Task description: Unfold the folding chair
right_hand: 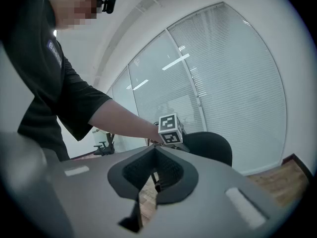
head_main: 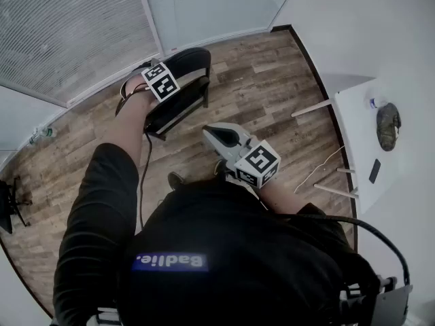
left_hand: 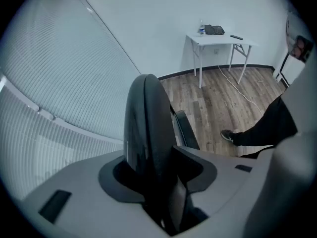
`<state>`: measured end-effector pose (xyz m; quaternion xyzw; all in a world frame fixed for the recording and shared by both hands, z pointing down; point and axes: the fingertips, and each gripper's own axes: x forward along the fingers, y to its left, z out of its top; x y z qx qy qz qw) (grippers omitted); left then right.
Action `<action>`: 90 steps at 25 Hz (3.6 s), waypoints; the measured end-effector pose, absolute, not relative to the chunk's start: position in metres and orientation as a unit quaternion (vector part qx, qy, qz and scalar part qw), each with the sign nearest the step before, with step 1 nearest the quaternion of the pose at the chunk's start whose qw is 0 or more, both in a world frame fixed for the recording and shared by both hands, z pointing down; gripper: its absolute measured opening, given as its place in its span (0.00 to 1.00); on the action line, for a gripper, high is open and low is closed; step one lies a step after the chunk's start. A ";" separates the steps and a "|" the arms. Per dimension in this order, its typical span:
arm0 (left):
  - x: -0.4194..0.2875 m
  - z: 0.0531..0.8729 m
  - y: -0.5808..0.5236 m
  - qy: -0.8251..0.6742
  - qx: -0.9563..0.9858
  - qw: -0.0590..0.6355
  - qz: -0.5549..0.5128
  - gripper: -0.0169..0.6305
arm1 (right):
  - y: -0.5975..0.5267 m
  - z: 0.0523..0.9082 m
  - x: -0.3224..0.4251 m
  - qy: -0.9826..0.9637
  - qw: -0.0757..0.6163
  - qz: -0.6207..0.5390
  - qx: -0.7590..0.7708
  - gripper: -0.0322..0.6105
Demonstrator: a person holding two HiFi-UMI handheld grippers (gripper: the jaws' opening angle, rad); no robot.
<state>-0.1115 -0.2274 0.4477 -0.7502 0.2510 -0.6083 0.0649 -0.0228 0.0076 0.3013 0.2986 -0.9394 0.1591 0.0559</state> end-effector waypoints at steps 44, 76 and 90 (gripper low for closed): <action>-0.116 0.454 -0.237 0.252 -0.748 0.067 -0.610 0.29 | -0.053 0.445 -0.051 -0.895 0.074 0.343 0.275 0.18; -0.126 0.462 -0.234 0.255 -0.749 0.068 -0.608 0.29 | -0.192 0.652 -0.088 -0.656 -0.104 0.626 0.408 0.38; -0.125 0.464 -0.239 0.249 -0.752 0.067 -0.607 0.29 | -0.211 0.654 -0.104 -0.643 -0.165 0.632 0.400 0.23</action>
